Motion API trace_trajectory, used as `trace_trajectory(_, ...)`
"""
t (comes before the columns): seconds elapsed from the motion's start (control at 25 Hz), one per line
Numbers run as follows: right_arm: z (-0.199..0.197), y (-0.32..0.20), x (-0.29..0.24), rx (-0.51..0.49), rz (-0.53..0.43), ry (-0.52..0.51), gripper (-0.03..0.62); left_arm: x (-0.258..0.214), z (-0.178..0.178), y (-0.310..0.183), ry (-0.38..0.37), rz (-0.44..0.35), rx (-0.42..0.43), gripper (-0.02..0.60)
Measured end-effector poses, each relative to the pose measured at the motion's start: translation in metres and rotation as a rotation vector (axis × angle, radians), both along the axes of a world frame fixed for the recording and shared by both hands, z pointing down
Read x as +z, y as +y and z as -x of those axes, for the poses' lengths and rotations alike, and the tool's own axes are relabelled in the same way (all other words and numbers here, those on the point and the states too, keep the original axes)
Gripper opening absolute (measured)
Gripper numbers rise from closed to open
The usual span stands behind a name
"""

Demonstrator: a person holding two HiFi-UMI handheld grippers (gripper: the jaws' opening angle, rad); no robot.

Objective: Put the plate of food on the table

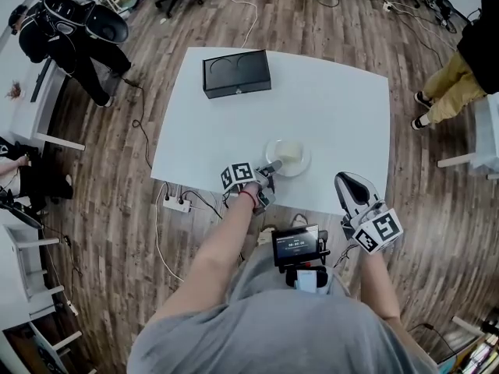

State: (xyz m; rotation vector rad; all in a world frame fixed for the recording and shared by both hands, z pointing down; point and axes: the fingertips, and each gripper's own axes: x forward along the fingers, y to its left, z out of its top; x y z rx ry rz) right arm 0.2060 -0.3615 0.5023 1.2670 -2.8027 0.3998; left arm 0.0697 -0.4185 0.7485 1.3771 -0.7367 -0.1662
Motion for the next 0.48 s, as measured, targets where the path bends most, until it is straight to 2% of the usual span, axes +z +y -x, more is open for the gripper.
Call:
trace_trajectory(0.16,0.0,0.002,0.023,-0.006,0.034,0.05,0.034,-0.001,-0.002,0.001,-0.065,-0.018,0.054,0.13)
trace_trajectory(0.48,-0.001,0.023,0.079,-0.018,0.167,0.057,0.034,-0.001,-0.006,0.011,-0.027,0.033,0.092,0.156)
